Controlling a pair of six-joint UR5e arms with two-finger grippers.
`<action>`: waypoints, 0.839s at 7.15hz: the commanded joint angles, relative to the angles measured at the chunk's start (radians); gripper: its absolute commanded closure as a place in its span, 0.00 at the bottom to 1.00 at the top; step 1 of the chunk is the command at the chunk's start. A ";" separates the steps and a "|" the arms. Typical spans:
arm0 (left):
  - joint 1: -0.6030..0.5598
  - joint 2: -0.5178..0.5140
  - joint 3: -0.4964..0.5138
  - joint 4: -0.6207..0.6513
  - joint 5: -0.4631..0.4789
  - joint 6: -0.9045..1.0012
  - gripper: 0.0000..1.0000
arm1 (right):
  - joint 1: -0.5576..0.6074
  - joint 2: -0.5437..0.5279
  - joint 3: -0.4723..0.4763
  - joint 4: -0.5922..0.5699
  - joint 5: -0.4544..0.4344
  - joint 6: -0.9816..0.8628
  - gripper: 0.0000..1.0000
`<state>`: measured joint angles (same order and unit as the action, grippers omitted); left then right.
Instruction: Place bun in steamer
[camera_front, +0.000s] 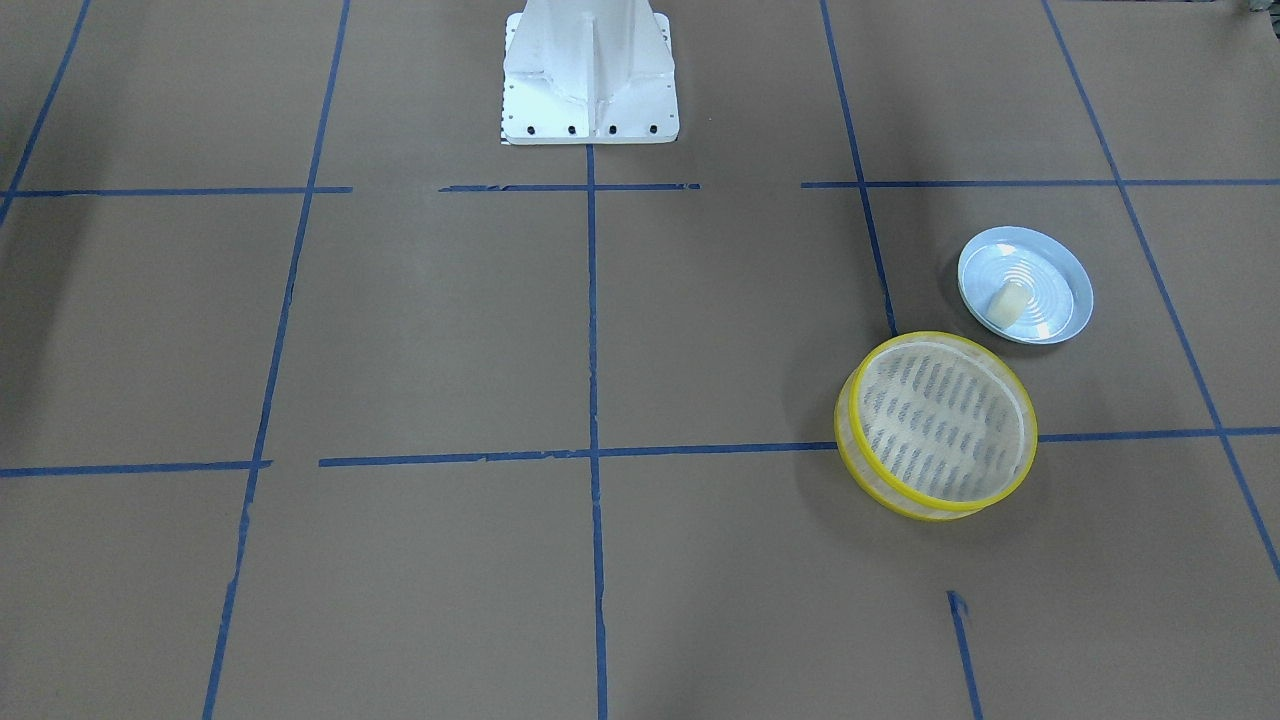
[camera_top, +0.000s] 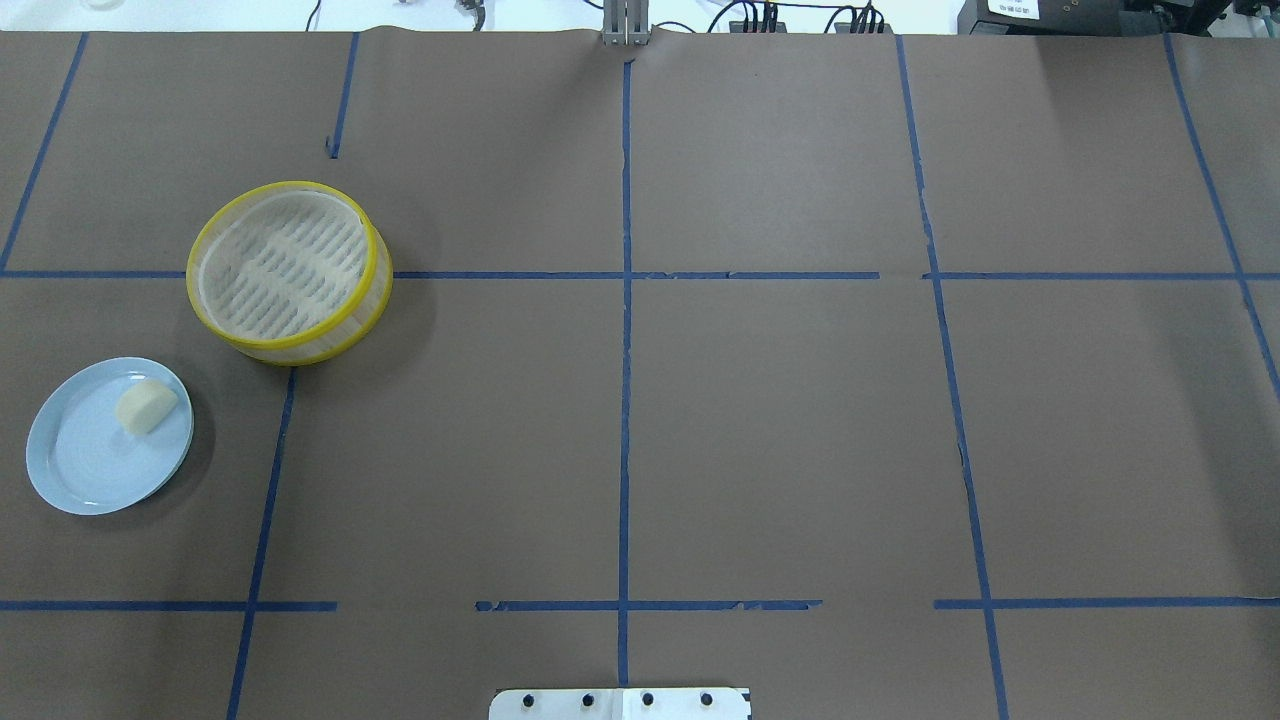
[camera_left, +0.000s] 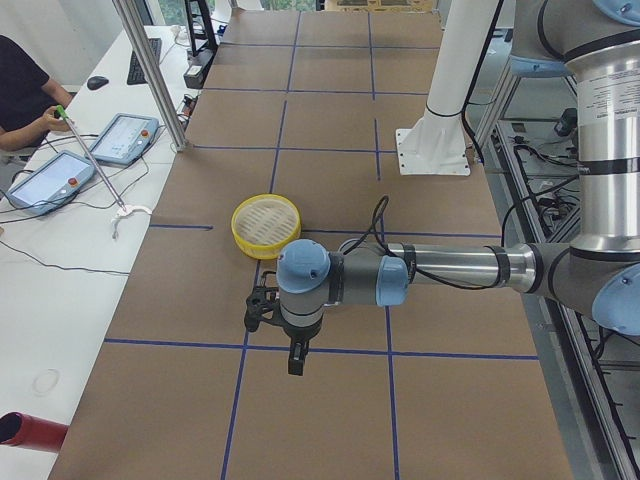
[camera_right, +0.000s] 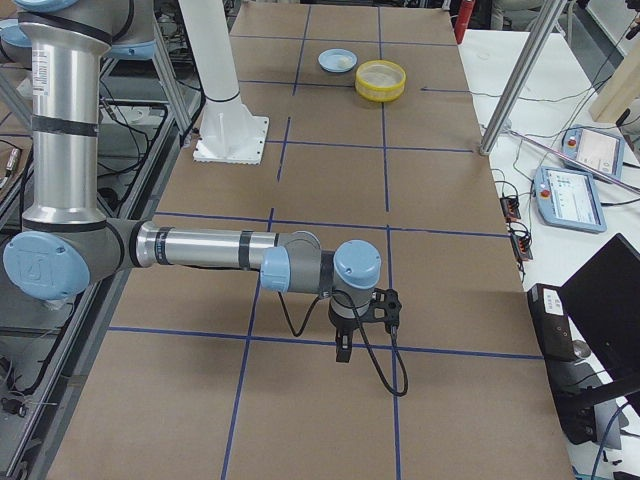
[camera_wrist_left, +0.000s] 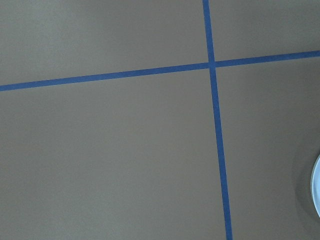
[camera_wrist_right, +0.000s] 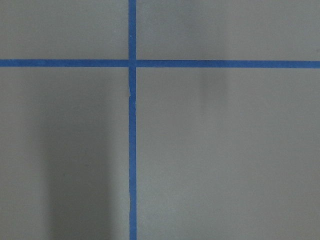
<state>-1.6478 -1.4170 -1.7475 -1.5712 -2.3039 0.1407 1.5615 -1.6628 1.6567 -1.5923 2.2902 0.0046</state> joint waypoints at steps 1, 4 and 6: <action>0.002 -0.002 0.011 -0.004 0.001 0.000 0.00 | -0.001 0.000 0.000 0.000 0.000 0.000 0.00; 0.000 0.000 0.014 -0.007 0.001 0.000 0.00 | -0.001 0.000 0.000 0.000 0.000 0.000 0.00; 0.002 -0.020 -0.009 -0.003 0.000 -0.012 0.00 | 0.000 0.000 0.000 0.000 0.000 0.000 0.00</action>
<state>-1.6464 -1.4273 -1.7390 -1.5767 -2.3027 0.1374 1.5611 -1.6628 1.6567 -1.5923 2.2902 0.0046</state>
